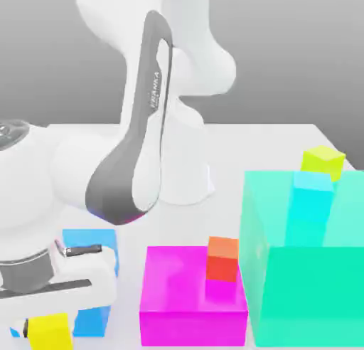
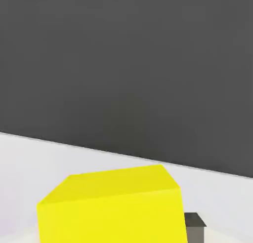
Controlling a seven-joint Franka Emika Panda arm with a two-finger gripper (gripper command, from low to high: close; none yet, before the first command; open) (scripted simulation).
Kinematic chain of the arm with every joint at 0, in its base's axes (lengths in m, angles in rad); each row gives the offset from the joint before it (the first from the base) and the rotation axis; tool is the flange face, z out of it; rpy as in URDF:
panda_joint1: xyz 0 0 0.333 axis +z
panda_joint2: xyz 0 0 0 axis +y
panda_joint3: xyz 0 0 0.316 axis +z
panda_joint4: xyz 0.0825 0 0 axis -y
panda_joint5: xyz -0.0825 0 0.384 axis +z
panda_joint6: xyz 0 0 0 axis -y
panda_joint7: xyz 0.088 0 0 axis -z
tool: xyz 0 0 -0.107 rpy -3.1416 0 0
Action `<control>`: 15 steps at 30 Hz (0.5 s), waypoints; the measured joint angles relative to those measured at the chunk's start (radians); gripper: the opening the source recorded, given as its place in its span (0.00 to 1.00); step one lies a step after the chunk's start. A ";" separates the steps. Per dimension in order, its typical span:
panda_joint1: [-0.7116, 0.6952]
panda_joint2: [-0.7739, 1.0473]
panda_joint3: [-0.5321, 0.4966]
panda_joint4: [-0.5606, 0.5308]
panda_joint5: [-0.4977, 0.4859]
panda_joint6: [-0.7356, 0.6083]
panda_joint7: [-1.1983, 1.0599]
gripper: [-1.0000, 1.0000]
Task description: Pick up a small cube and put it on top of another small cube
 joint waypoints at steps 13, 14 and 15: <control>0.187 -0.421 0.125 -0.303 -0.174 -0.101 -0.277 0.00; 0.196 -0.455 0.133 -0.327 -0.188 -0.106 -0.299 0.00; 0.206 -0.488 0.144 -0.352 -0.201 -0.111 -0.321 0.00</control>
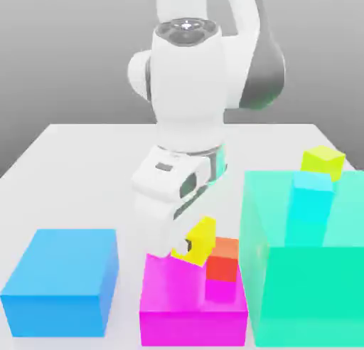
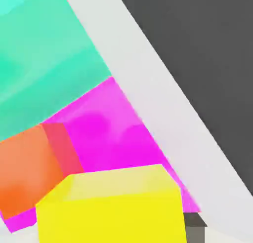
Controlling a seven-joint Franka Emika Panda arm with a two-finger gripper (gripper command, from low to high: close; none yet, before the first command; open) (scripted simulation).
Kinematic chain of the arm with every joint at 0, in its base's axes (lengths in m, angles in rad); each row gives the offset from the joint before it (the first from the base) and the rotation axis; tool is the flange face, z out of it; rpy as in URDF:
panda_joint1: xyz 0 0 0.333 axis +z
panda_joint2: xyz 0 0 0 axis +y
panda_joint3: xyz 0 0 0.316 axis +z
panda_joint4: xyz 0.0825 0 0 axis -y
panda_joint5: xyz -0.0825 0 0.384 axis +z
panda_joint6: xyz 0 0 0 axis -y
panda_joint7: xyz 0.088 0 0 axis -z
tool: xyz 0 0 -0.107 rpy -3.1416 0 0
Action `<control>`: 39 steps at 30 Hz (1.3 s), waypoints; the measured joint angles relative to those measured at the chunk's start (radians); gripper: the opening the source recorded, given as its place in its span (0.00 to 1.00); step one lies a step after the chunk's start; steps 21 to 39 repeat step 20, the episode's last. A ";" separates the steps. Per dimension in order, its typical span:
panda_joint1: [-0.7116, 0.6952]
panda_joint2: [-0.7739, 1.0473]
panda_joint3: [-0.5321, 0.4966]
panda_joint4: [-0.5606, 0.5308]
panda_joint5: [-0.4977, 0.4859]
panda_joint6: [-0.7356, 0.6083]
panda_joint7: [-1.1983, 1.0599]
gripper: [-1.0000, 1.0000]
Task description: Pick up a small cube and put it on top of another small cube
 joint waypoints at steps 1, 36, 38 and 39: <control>0.011 -0.034 0.011 -0.024 -0.013 -0.004 -0.022 0.00; 0.043 -0.086 0.044 -0.103 -0.044 0.040 -0.087 1.00; 0.043 -0.086 0.044 -0.103 -0.044 0.040 -0.087 1.00; 0.043 -0.086 0.044 -0.103 -0.044 0.040 -0.087 1.00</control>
